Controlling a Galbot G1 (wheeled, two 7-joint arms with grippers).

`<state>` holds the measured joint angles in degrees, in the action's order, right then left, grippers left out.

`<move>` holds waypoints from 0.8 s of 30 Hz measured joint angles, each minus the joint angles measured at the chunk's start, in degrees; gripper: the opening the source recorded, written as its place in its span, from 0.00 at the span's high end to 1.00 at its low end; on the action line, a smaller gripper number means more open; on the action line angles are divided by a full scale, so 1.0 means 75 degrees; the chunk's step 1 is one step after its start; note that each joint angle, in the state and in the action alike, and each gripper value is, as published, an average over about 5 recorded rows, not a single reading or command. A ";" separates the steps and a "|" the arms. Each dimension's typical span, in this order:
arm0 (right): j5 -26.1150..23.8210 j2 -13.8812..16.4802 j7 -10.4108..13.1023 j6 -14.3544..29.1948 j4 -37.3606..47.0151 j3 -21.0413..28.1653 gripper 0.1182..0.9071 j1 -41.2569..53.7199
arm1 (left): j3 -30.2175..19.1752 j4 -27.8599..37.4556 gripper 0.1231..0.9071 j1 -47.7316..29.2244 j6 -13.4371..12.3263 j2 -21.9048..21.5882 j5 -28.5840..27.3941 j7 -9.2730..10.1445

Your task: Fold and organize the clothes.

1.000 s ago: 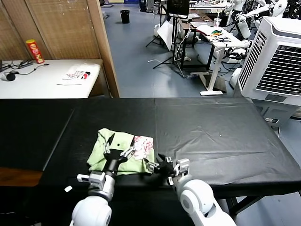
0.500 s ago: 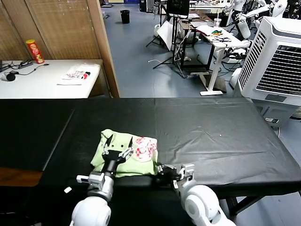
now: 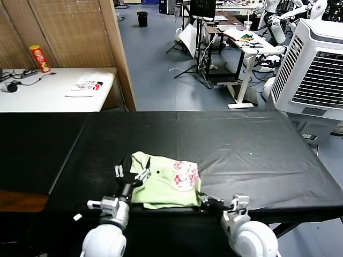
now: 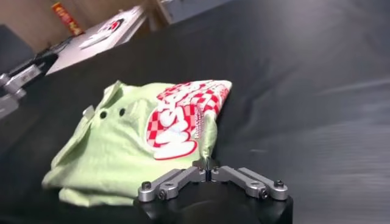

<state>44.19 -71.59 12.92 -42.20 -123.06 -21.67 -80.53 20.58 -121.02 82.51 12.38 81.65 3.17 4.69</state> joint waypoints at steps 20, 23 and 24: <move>-0.2338 0.0476 -0.1121 0.1035 -0.0266 -0.0181 0.16 0.0091 | 0.0065 0.0204 0.14 0.0076 0.0000 0.0077 0.0125 0.0060; -0.2814 0.0391 -0.1227 0.1385 0.0115 -0.0006 0.14 0.0367 | 0.0124 0.0205 0.14 0.0135 -0.0047 0.0087 0.0144 0.0070; -0.2977 0.0375 -0.1259 0.1452 0.0239 0.0044 0.14 0.0443 | 0.0149 0.0205 0.14 0.0160 -0.0064 0.0090 0.0154 0.0074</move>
<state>21.86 -68.78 3.48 -31.31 -121.27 -21.34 -77.21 21.69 -119.49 83.71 11.90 82.32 4.32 5.25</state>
